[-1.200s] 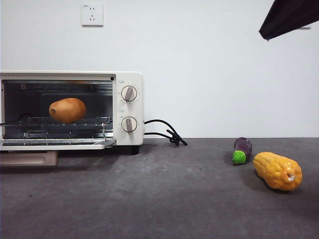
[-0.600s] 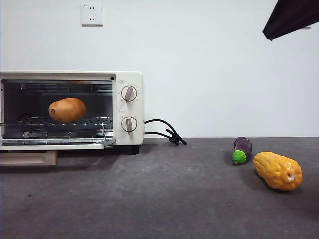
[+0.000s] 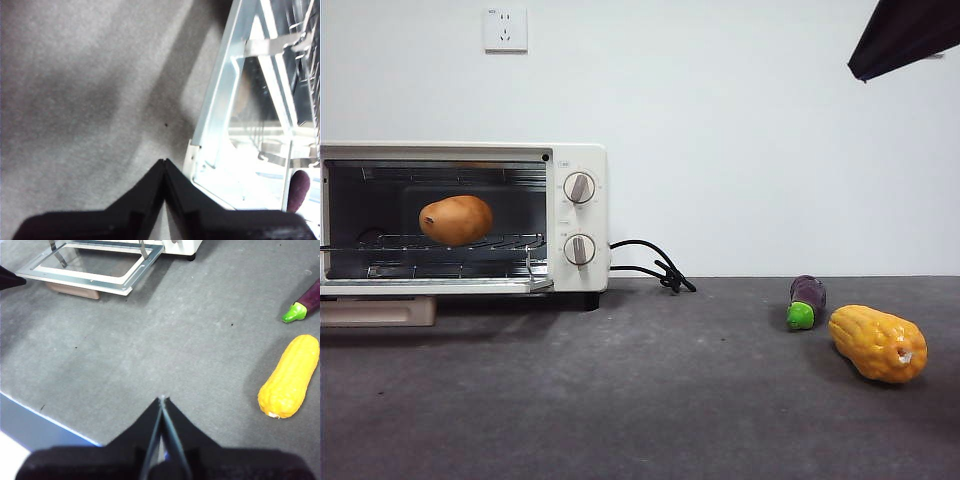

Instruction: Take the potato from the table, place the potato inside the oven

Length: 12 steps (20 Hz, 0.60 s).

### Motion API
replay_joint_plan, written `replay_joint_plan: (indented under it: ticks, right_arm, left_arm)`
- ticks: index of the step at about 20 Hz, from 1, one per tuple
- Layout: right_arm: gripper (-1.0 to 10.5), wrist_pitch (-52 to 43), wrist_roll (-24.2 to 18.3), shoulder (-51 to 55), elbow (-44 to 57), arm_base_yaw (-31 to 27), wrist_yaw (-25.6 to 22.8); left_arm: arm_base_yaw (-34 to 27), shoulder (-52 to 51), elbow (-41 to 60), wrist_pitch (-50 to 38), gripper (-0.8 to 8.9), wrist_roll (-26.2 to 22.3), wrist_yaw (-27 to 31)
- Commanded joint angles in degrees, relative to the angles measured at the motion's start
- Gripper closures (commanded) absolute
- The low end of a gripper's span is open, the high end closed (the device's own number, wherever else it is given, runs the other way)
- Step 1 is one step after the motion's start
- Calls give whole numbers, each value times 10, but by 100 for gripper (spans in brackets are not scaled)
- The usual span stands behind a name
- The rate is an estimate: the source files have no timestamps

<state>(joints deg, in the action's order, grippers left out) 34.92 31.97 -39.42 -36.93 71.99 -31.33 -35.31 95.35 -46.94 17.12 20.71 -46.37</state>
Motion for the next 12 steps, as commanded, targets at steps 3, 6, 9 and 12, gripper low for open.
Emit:
replay_joint_plan:
  ticks: [3, 6, 9, 12]
  right_arm:
    - [949, -2, 10, -1, 5, 0, -2]
    - [949, -2, 10, -1, 5, 0, -2]
    - [949, -2, 10, -1, 5, 0, -2]
    - [949, -2, 10, -1, 5, 0, -2]
  left_arm:
    - [2, 4, -1, -8, 822, 12, -31]
    - [2, 4, -1, -17, 822, 25, -52]
    - [3, 4, -1, -31, 822, 41, -76]
    - [5, 4, -1, -55, 822, 66, -96]
